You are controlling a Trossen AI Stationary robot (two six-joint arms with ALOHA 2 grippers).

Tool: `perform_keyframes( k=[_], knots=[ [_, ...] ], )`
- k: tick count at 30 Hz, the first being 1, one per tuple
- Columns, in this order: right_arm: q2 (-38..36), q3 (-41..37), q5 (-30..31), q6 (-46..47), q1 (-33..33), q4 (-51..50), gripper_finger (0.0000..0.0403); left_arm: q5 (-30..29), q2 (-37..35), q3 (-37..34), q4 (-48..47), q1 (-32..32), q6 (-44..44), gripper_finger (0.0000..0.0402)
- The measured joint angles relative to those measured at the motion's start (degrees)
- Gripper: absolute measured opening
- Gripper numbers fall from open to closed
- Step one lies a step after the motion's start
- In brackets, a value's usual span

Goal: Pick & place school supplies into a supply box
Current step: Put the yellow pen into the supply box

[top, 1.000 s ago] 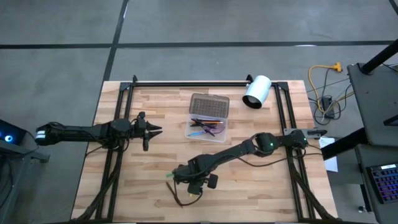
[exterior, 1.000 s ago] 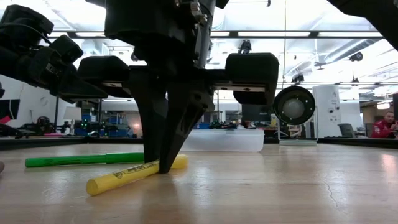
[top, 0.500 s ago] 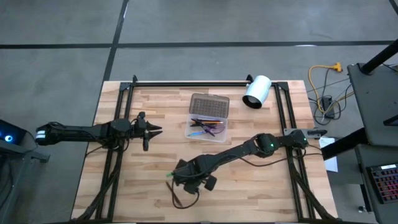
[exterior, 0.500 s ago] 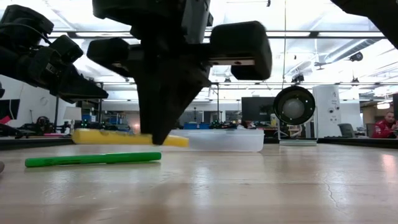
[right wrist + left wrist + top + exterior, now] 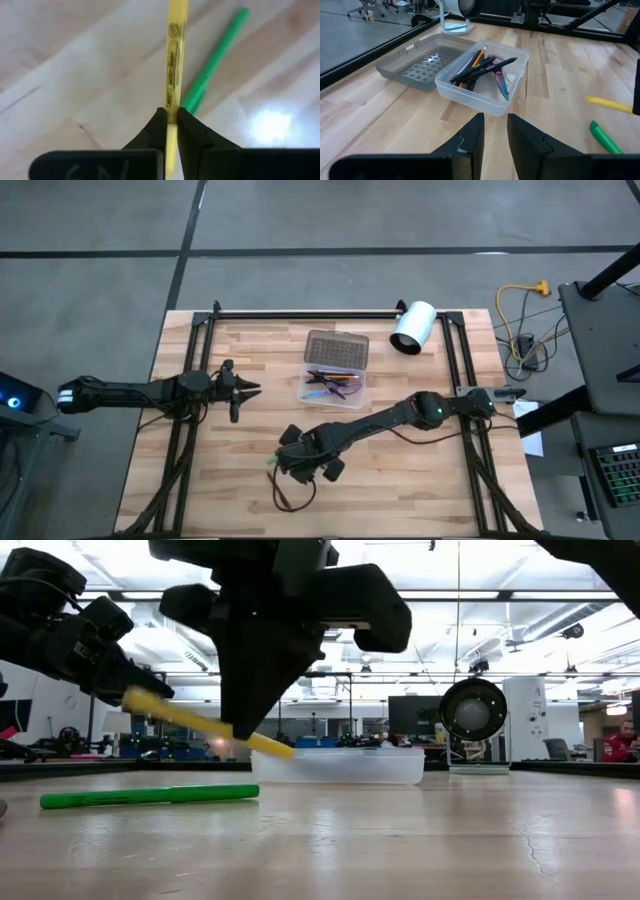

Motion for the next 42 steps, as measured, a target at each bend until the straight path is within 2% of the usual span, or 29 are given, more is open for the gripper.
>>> perform_keyframes(
  k=[14,22,27,34,42],
  knots=[
    [-0.3,0.0,6.7,4.7,-2.2,1.8,0.0006,0.0,0.0,0.0,0.0,0.0,0.0,0.0069],
    [-0.3,0.0,6.9,6.1,-2.6,2.7,0.0008,0.0,0.0,0.0,0.0,0.0,0.0,0.0069],
    [-0.3,0.0,9.4,10.4,-2.8,2.3,0.0008,0.0,0.0,0.0,0.0,0.0,0.0,0.0069],
    [-0.6,-0.1,4.5,11.2,-1.9,1.9,0.0008,0.0,0.0,0.0,0.0,0.0,0.0,0.0069],
    [-0.7,-0.1,3.7,14.5,-0.5,2.0,0.0008,0.0,0.0,0.0,0.0,0.0,0.0,0.0069]
  ],
)
